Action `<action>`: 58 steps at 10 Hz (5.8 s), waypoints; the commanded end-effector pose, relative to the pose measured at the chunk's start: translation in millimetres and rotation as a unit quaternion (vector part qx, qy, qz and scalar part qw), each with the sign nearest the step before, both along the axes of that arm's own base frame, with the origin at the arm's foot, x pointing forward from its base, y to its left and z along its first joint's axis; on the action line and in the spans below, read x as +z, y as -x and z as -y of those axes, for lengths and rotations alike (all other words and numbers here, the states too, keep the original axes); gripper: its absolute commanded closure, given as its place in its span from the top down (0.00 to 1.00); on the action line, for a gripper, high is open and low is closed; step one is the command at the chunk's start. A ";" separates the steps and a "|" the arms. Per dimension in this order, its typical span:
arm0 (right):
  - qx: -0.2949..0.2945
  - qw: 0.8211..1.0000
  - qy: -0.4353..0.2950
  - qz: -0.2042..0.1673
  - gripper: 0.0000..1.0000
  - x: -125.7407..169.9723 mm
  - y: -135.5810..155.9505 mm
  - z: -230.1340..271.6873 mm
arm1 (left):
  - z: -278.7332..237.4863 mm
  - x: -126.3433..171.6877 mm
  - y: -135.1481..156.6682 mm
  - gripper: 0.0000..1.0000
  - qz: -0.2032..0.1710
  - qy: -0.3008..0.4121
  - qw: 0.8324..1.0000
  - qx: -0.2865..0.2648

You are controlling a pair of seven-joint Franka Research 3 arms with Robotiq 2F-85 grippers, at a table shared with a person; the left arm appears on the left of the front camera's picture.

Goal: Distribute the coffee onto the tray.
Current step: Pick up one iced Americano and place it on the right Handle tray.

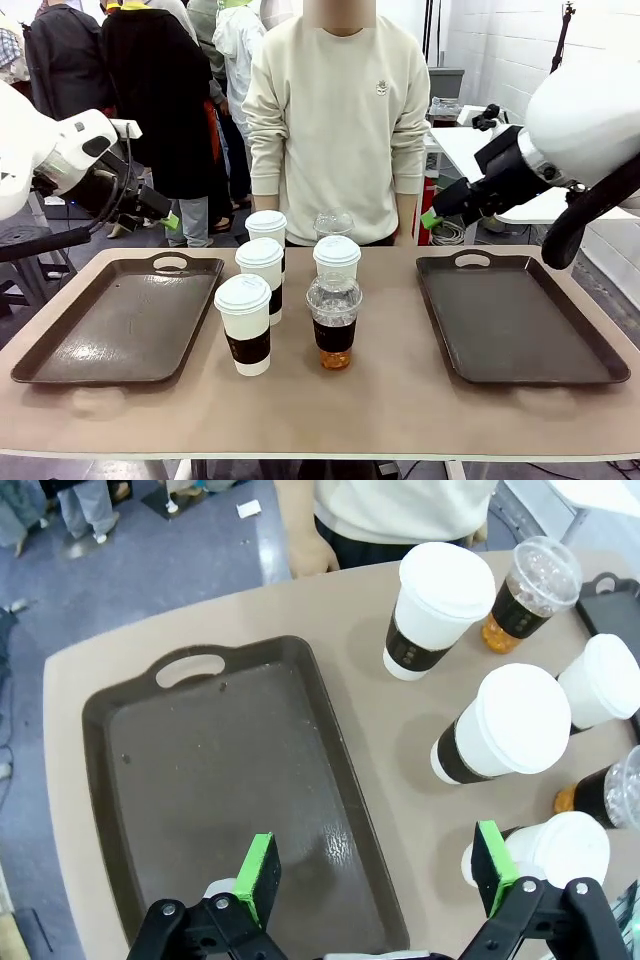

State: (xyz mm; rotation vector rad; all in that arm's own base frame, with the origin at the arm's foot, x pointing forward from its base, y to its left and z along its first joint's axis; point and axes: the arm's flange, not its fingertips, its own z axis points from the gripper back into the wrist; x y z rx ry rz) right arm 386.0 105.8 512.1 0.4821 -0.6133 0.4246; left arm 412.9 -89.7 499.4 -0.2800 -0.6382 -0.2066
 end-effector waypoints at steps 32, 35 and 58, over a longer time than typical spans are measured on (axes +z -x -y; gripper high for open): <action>0.003 0.997 -0.066 -0.031 1.00 -23.0 1.3 28.9 | -31.2 -7.5 16.4 1.00 -0.010 0.074 0.997 0.004; 0.028 0.998 -0.046 0.027 1.00 -24.1 5.4 27.4 | -31.2 -7.5 16.4 1.00 -0.010 0.074 0.997 0.004; 0.413 0.857 -0.057 0.303 1.00 -139.0 -16.8 1.5 | -31.2 -7.5 16.4 1.00 -0.010 0.074 0.997 0.004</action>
